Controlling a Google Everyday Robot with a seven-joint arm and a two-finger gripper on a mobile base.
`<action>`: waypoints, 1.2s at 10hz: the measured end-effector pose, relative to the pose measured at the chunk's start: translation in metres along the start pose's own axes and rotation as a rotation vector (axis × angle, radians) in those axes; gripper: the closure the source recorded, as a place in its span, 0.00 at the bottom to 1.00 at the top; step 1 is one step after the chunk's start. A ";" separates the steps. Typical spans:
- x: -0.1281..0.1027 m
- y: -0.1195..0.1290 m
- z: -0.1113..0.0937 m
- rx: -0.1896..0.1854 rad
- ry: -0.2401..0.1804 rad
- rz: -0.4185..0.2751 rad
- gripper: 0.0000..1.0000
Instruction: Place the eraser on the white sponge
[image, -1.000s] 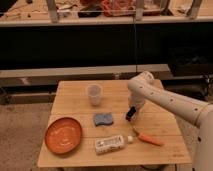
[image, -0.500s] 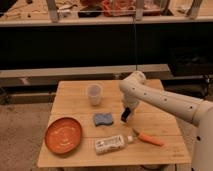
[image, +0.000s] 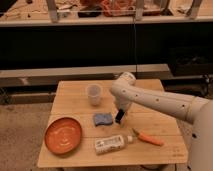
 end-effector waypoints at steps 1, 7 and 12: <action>-0.009 -0.014 -0.001 0.005 0.003 -0.033 0.99; -0.031 -0.036 -0.001 0.029 0.002 -0.129 0.99; -0.039 -0.049 0.001 0.039 -0.002 -0.192 0.99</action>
